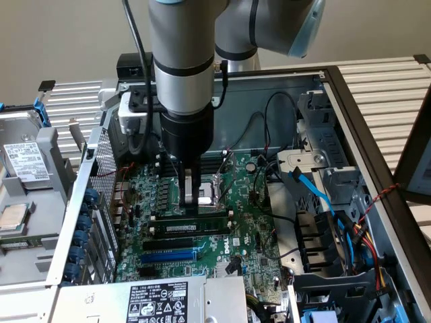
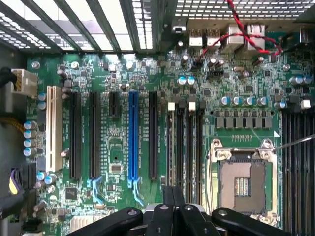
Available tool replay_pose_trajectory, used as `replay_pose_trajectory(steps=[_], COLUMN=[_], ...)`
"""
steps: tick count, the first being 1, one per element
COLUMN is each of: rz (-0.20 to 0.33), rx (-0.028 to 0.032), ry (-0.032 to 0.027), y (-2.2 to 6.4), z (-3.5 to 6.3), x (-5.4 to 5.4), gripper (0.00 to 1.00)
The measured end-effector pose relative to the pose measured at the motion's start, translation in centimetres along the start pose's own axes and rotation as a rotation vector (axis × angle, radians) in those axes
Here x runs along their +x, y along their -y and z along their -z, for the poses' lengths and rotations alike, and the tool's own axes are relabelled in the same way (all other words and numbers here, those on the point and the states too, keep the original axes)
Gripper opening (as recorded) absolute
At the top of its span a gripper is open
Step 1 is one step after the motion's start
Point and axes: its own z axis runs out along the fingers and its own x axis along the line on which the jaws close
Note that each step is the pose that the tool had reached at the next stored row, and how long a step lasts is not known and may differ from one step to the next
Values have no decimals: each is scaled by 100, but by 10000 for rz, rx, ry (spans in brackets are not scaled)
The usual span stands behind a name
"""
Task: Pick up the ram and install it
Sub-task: 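Press down the ram until it locks into place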
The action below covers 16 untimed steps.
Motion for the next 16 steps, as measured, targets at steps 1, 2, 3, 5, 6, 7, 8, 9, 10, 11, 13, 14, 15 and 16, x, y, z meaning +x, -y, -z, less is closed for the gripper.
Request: replay_pose_trajectory(steps=[1, 2, 3, 5, 6, 7, 8, 9, 10, 11, 13, 14, 15, 16], rz=[0, 0, 0, -2, -1, 0, 0, 0, -1, -1, -1, -1, -1, -1], rx=[1, -2, 0, -1, 0, 0, 0, 0, 0, 0, 0, 0, 0, -3], ry=[1, -1, -1, -1, 0, 0, -1, 0, -1, 0, 0, 0, -1, -6], y=[-45, -89, -122, -136, -135, -135, -135, -135, -135, -135, -135, -134, -134, -134], z=[-8, -17, -28, -53, -68, -79, -88, -94, -101, -107, -121, -129, -137, -143], x=[2, 4, 6, 6, 7, 7, 7, 7, 7, 8, 8, 8, 8, 9], gripper=[10, 10, 10, 10, 10, 10, 10, 10, 10, 10, 10, 10, 10, 10])
